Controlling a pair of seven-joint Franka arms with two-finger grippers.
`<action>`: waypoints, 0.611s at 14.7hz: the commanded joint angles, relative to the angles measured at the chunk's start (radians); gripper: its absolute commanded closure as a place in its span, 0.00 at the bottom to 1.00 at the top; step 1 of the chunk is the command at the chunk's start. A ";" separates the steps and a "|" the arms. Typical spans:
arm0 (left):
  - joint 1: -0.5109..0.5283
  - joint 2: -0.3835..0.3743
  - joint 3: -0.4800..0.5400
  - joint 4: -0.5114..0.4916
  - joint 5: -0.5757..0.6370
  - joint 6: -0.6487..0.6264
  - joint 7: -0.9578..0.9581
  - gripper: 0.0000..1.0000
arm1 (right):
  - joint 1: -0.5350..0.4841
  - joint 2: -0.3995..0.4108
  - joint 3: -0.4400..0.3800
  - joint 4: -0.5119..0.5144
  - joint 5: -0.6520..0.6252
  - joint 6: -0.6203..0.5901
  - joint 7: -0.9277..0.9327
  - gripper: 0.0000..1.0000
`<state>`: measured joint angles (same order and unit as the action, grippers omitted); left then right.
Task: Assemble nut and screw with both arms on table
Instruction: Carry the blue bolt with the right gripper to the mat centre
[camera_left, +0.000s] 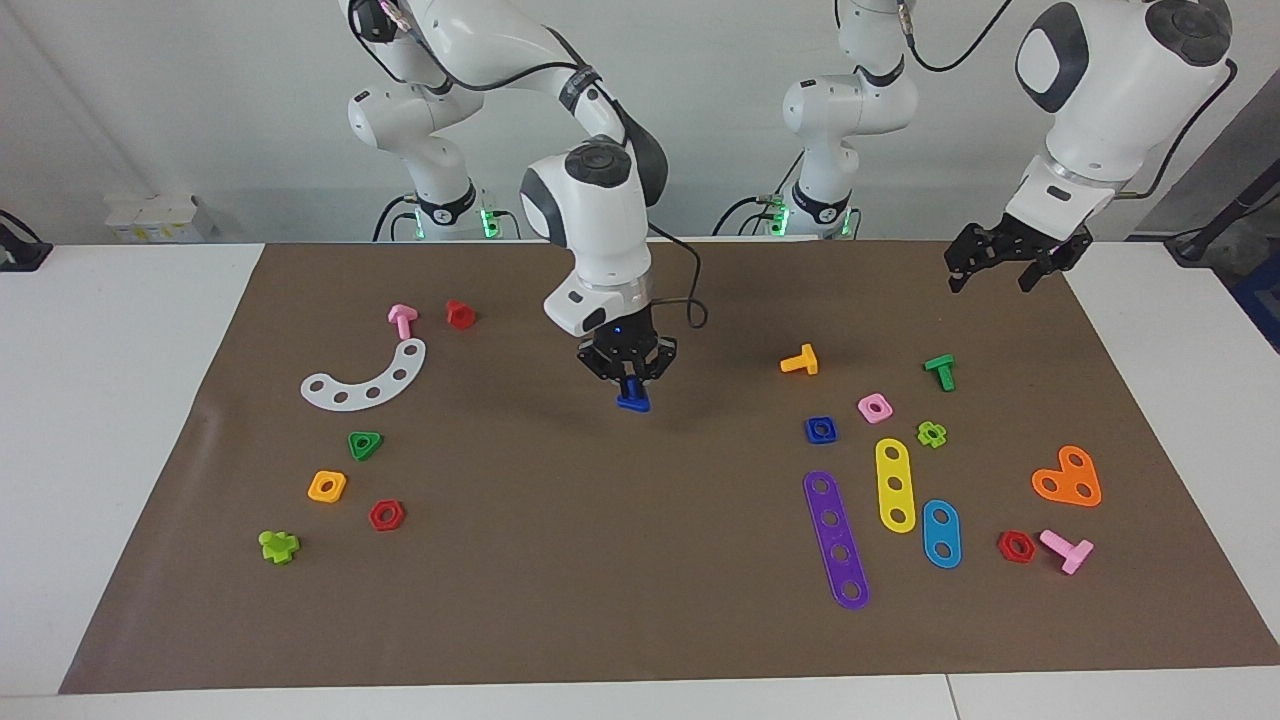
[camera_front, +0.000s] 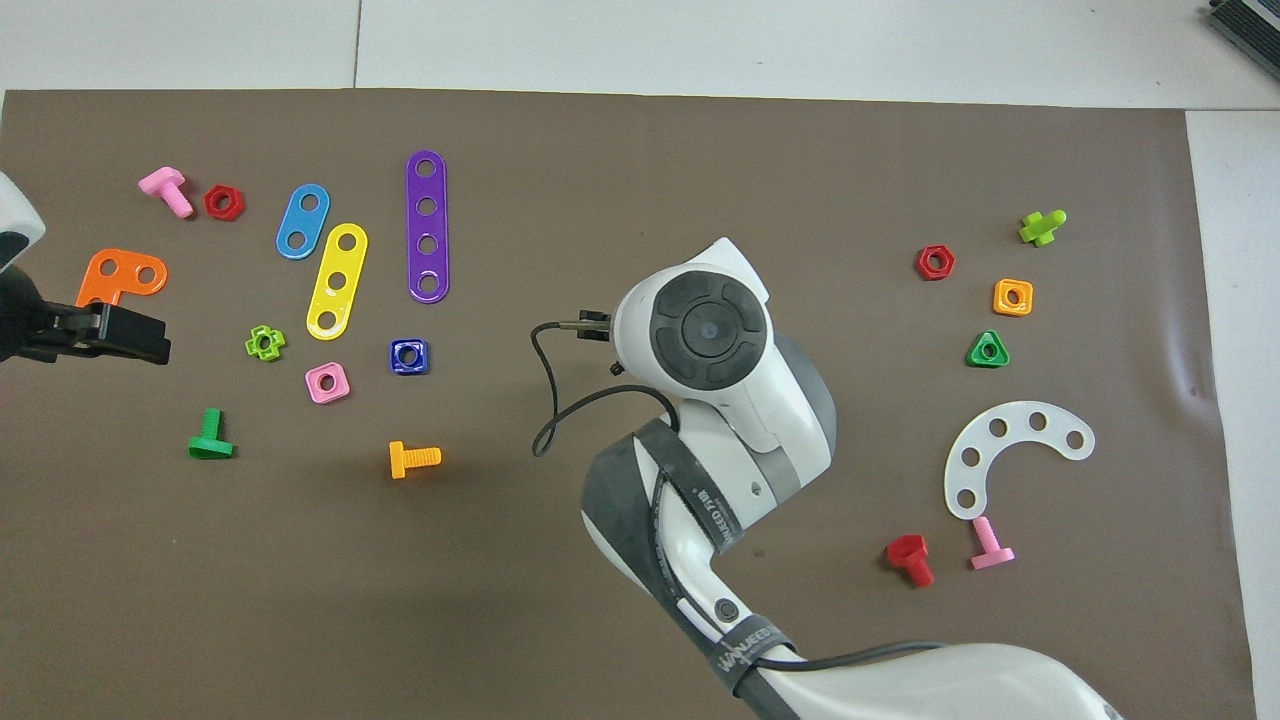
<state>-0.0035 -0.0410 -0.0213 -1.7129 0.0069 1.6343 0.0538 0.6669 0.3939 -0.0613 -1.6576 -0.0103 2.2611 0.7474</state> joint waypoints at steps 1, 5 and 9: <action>0.005 -0.005 -0.003 -0.010 0.016 0.016 -0.011 0.00 | 0.052 0.107 -0.003 0.044 -0.094 0.079 0.149 1.00; 0.003 -0.007 -0.005 -0.011 0.016 0.015 -0.012 0.00 | 0.077 0.152 -0.002 0.053 -0.112 0.132 0.205 1.00; 0.005 -0.007 -0.003 -0.013 0.016 0.015 -0.014 0.00 | 0.086 0.174 -0.002 0.042 -0.117 0.172 0.253 0.01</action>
<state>-0.0035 -0.0410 -0.0215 -1.7131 0.0069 1.6339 0.0536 0.7496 0.5550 -0.0615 -1.6277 -0.1028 2.4164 0.9621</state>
